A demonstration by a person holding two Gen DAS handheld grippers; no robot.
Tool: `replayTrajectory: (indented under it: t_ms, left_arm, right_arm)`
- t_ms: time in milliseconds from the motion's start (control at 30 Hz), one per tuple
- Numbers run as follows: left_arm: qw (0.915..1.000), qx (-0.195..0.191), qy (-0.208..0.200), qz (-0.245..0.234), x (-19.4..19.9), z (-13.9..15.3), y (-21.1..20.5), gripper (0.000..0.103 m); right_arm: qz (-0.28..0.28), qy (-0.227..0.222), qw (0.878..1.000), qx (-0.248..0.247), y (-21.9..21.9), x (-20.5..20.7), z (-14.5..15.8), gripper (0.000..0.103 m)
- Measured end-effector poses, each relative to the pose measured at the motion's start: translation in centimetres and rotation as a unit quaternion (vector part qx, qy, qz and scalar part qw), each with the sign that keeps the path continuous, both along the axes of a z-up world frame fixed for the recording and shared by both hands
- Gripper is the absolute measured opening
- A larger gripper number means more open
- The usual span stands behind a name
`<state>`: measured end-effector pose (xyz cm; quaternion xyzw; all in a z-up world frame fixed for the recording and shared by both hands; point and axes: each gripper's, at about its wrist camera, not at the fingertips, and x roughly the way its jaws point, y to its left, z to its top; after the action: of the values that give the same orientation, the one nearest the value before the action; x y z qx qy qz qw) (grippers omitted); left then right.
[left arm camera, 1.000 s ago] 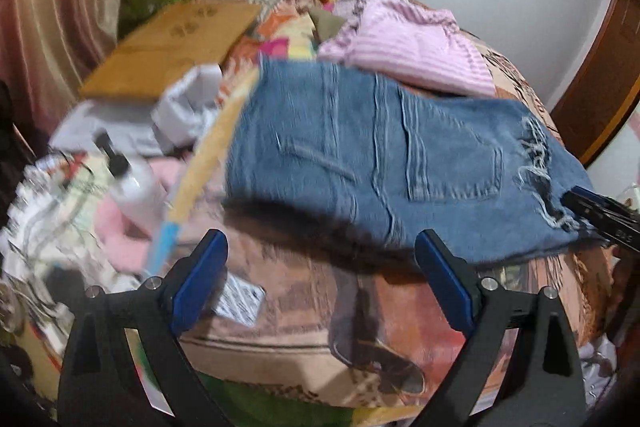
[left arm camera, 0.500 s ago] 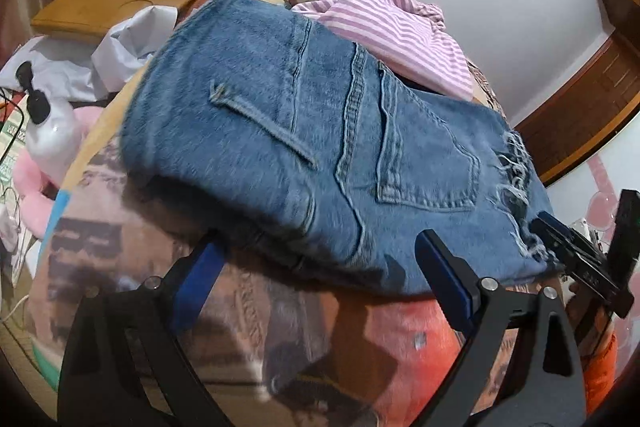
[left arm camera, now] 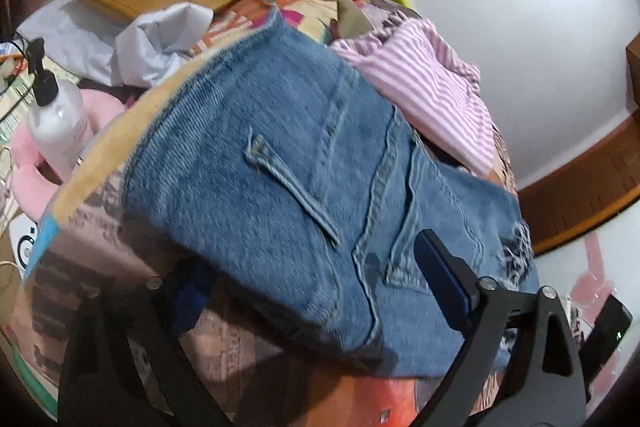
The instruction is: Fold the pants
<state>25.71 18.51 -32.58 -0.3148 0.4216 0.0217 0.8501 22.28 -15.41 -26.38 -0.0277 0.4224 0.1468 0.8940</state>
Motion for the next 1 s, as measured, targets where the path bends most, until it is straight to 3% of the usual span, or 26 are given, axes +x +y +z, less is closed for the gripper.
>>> replayTrajectory:
  t_ms: [100, 167, 300, 367, 433, 667, 833, 1000]
  left_arm:
    - [0.9992, 0.041, 0.003, 0.0, 0.8, 0.3, -0.7, 0.087]
    - [0.9974, 0.072, 0.006, -0.002, 1.5, 0.4, -1.1, 0.075]
    - [0.9959, 0.09, 0.009, -0.01, 2.3, 0.6, -1.2, 0.057]
    - [0.9932, 0.116, 0.0, -0.009, 2.2, 1.4, -1.5, 0.036]
    - [0.988, 0.153, -0.013, -0.018, 2.0, 2.5, -1.9, 0.034]
    - [0.9835, 0.176, -0.026, -0.03, 0.8, 4.6, -2.1, 0.031]
    - [0.9738, 0.218, -0.054, -0.035, -2.0, 7.5, -2.8, 0.031]
    - [0.9617, 0.254, -0.093, -0.045, -3.8, 11.3, -4.6, 0.031]
  right_arm:
    - [0.0, 0.0, 1.0, 0.001, 0.0, 0.0, 0.0, 0.064]
    - [0.0, 0.0, 1.0, 0.003, 0.0, 0.0, 0.0, 0.064]
    - [0.0, -0.001, 1.0, 0.004, 0.0, -0.1, 0.1, 0.064]
    - [0.0, 0.0, 1.0, 0.004, -0.1, 0.0, 0.0, 0.064]
    - [-0.001, 0.002, 1.0, 0.005, 0.0, 0.0, 0.1, 0.064]
    - [-0.005, 0.023, 0.999, 0.034, -0.7, -0.1, 1.1, 0.063]
    - [-0.015, 0.005, 0.999, 0.049, -1.8, -0.8, 2.8, 0.063]
    - [-0.001, -0.002, 0.999, 0.035, -0.6, -0.1, 2.6, 0.063]
